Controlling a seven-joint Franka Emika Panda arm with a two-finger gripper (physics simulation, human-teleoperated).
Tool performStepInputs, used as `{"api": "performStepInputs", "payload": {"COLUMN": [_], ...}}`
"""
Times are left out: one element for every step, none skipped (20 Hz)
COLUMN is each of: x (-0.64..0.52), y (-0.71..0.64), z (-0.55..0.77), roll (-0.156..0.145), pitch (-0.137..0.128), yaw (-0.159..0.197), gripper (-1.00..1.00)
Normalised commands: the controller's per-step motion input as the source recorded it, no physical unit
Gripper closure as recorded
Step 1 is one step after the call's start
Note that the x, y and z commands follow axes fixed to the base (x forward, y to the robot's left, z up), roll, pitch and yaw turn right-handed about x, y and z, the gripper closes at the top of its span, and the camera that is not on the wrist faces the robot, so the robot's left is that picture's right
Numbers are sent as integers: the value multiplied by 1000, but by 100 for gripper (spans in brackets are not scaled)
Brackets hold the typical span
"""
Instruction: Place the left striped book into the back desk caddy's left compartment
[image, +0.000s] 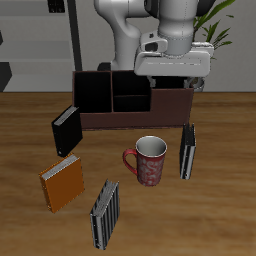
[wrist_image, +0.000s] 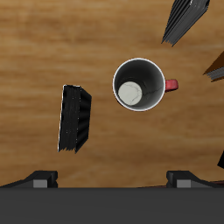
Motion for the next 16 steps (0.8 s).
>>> {"api": "performStepInputs", "payload": {"x": [9, 0, 20, 24, -14, 29, 73, 118, 111, 99, 108, 127, 122, 118, 196, -33], "y": [656, 0, 634, 532, 658, 421, 407, 479, 276, 227, 256, 13, 115, 116, -111, -16], "z": [-145, 0, -176, -176, -126, -153, -208, -141, -139, -185, -90, -84, -112, -136, -168, -9], "roll": [45, 0, 84, -33, 21, -22, 5, 31, -41, -12, 36, -97, -6, 46, -89, 0], "pitch": [-42, 0, 18, -8, -103, -33, 40, -15, -54, 19, -36, -85, -70, 21, 14, 0], "yaw": [9, 0, 0, -39, 62, 20, -106, 44, 33, -64, 3, 55, 4, 2, 4, 0], "gripper": [-100, -100, -100, -100, -100, -100, -100, -100, -100, -100, -100, -100, -100, -100, -100, -100]}}
